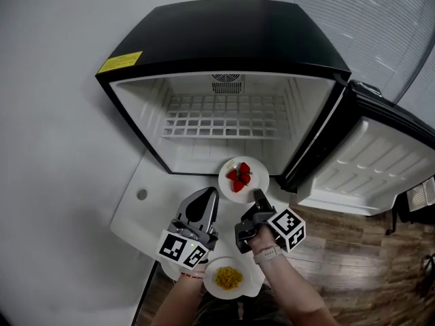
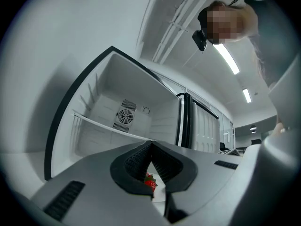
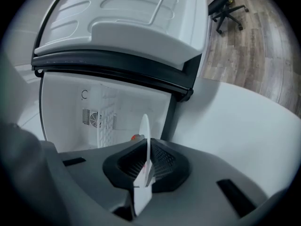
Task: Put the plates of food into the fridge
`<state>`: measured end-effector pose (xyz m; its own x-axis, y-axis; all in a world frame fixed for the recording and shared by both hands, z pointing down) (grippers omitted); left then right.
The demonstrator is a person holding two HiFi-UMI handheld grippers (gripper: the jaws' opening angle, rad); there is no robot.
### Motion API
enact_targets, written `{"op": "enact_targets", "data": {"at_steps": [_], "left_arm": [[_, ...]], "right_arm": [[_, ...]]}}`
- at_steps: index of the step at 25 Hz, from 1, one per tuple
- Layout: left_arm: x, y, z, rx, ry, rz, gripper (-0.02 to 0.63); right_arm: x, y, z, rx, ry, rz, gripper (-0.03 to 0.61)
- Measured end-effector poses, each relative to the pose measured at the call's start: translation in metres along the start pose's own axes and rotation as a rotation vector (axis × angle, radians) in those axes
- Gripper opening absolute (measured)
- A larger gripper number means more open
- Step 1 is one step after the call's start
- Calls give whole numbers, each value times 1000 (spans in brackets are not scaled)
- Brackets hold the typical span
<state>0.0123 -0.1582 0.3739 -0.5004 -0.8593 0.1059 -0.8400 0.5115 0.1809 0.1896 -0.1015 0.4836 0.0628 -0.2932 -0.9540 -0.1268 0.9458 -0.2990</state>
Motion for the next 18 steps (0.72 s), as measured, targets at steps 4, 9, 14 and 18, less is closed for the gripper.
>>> {"op": "enact_targets", "data": {"at_steps": [4,9,14,18], "left_arm": [[17,-15,-12,7,22,-2,6],[29,-30,-26,19,46,-10,6],[32,-43,-40,36,58,-20,6],[35,-46,-45,37,84,-17,6]], "right_arm": [[1,-17,0,-65,-11,-6,17],[1,-34,8,-171,-32,-10,17],[4,-51,17,-229,-50,-4,17],[10,-66,22,-277,-29,9,17]]}}
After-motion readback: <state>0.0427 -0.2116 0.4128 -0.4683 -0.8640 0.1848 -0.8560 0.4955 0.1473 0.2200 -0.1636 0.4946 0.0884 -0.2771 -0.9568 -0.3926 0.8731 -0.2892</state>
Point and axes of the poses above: the fingertips, and each gripper's own axes: y backward along the fingers, x to its left, z out of its top, the point moved 6 cm from there along y, backward along the fingers, and after that the axes turned 8 degrees about -y, right-handed, at the moved point
